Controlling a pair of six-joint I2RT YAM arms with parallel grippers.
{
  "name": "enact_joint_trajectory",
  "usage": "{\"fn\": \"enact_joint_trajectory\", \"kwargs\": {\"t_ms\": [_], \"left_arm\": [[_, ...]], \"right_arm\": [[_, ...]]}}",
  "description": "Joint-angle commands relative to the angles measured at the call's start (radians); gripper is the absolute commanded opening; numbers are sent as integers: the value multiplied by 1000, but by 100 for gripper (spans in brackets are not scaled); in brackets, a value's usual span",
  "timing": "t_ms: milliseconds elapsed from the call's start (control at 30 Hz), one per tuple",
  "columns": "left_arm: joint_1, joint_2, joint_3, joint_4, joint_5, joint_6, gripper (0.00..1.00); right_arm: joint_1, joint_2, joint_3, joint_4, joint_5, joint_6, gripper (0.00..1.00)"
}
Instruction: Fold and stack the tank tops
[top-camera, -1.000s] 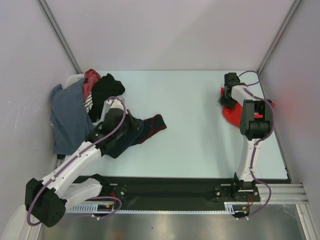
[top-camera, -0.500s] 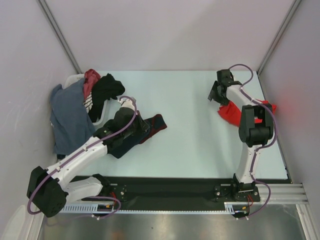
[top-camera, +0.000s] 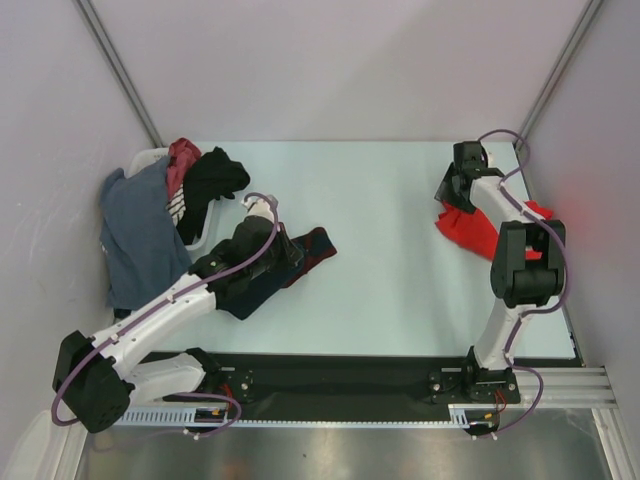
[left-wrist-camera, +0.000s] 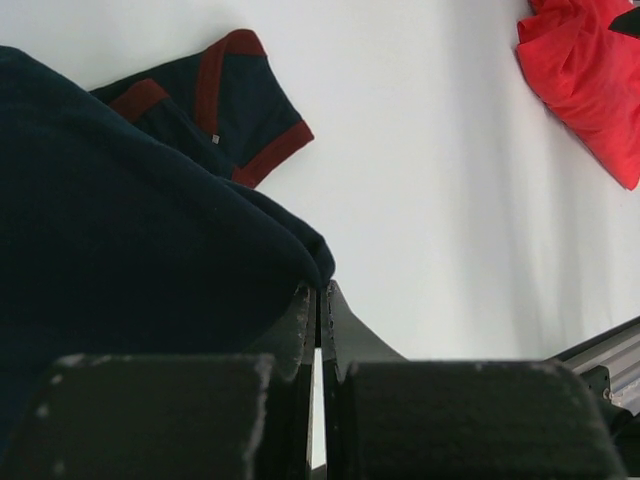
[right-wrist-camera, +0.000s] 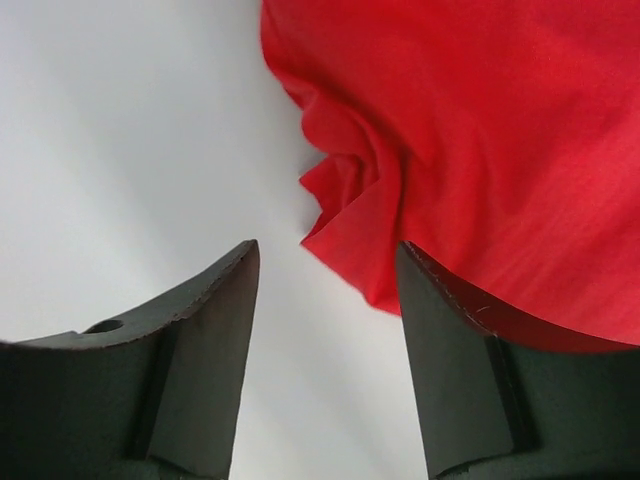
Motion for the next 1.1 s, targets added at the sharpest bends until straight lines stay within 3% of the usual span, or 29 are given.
{"fn": "enact_joint_trajectory", "kwargs": {"t_ms": [0,233,433,567,667,867,1067], "left_arm": [[-16,-16,54,21,-11,3,0],[-21,-36,62,-11,-37,10,0],[-23,-48,75,-31,-46,18,0],[-23,-53,80,-44,-56,29,0],[-23,-57,91,-65,-57,38,0],[-21,-131,99,-160,-129,21,0],[-19,-255,31,-188,-217,-26,0]], "right_arm": [[0,95,19,25,22,12,61],[41,184,46,41,-88,21,61],[95,106,28,75,-131,-18,66],[107,0,-21,95,-128,-28,77],[139,-69,-105,159,-155,-39,77],[314,-115,-181,249,-304,-65,66],[483,1,-107,223,-291,-64,69]]}}
